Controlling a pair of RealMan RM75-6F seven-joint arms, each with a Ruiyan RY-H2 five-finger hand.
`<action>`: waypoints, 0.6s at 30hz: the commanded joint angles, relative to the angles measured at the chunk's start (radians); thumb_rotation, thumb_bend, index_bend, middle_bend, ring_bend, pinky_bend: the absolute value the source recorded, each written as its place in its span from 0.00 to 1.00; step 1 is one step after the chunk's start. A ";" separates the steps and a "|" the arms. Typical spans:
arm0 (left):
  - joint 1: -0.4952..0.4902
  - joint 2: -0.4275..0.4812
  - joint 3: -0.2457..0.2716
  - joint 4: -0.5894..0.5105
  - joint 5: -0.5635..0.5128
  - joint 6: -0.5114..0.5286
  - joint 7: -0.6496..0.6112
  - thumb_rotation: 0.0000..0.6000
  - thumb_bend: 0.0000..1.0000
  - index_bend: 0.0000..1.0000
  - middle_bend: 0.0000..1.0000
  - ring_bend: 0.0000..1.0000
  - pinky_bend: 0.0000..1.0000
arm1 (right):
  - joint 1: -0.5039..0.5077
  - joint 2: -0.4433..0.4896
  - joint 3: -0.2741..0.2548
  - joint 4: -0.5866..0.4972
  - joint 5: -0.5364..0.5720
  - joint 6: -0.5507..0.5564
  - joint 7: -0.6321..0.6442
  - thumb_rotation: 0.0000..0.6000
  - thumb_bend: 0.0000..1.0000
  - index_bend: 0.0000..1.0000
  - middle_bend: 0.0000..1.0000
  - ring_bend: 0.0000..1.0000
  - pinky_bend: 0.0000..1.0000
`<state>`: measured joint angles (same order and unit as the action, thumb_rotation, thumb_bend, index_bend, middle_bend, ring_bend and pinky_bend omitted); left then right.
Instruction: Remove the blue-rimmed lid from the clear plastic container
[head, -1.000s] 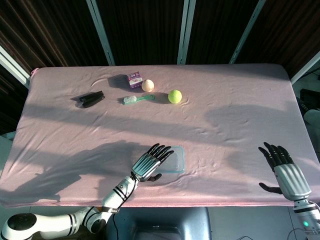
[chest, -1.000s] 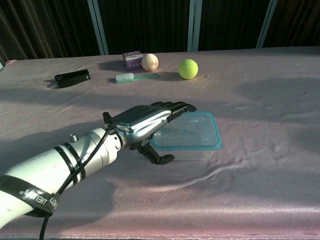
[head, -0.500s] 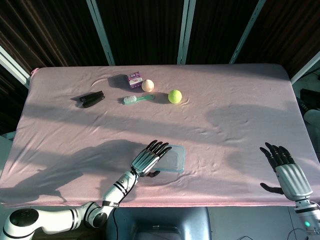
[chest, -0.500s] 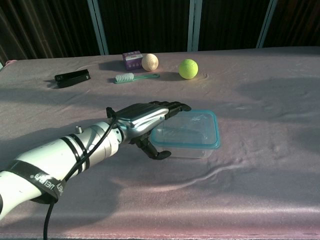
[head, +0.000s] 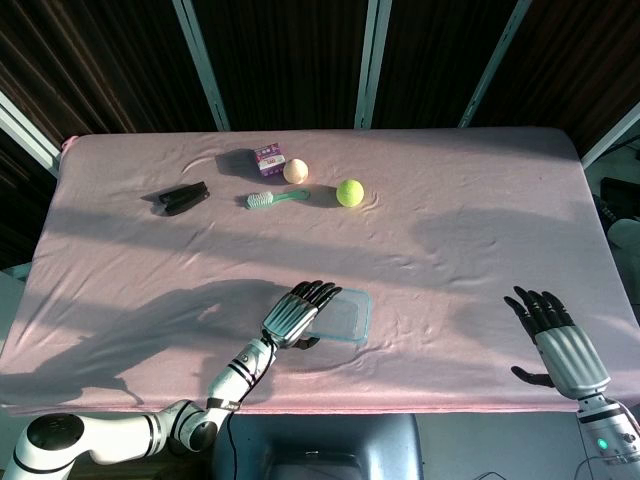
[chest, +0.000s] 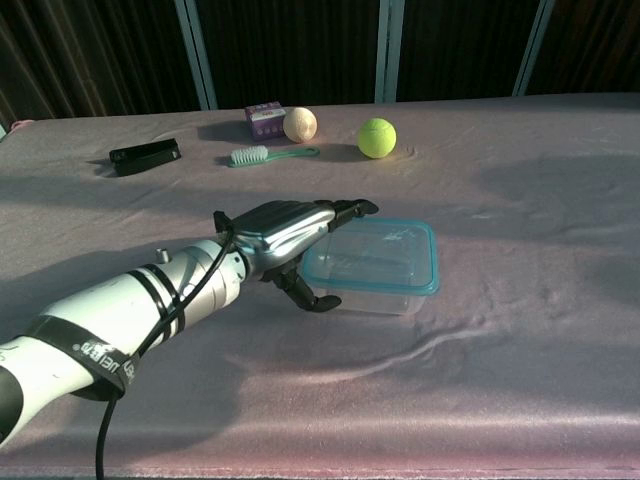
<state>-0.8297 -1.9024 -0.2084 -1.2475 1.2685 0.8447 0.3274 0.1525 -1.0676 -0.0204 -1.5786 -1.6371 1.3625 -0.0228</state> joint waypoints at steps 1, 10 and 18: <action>0.001 0.002 0.006 -0.009 0.002 0.013 0.002 1.00 0.30 0.00 0.47 0.53 0.48 | 0.028 -0.018 -0.001 -0.010 -0.020 -0.032 -0.049 1.00 0.11 0.00 0.00 0.00 0.00; 0.013 -0.001 0.038 -0.041 0.024 0.064 0.022 1.00 0.30 0.00 0.50 0.55 0.50 | 0.159 -0.131 0.031 0.027 -0.042 -0.180 -0.118 1.00 0.11 0.05 0.00 0.00 0.00; 0.021 -0.028 0.061 -0.010 0.084 0.120 -0.022 1.00 0.32 0.00 0.51 0.56 0.52 | 0.274 -0.253 0.043 0.135 -0.083 -0.250 0.044 1.00 0.15 0.23 0.03 0.00 0.00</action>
<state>-0.8109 -1.9239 -0.1552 -1.2651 1.3423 0.9690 0.3226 0.3883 -1.2777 0.0176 -1.4789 -1.7033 1.1418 -0.0145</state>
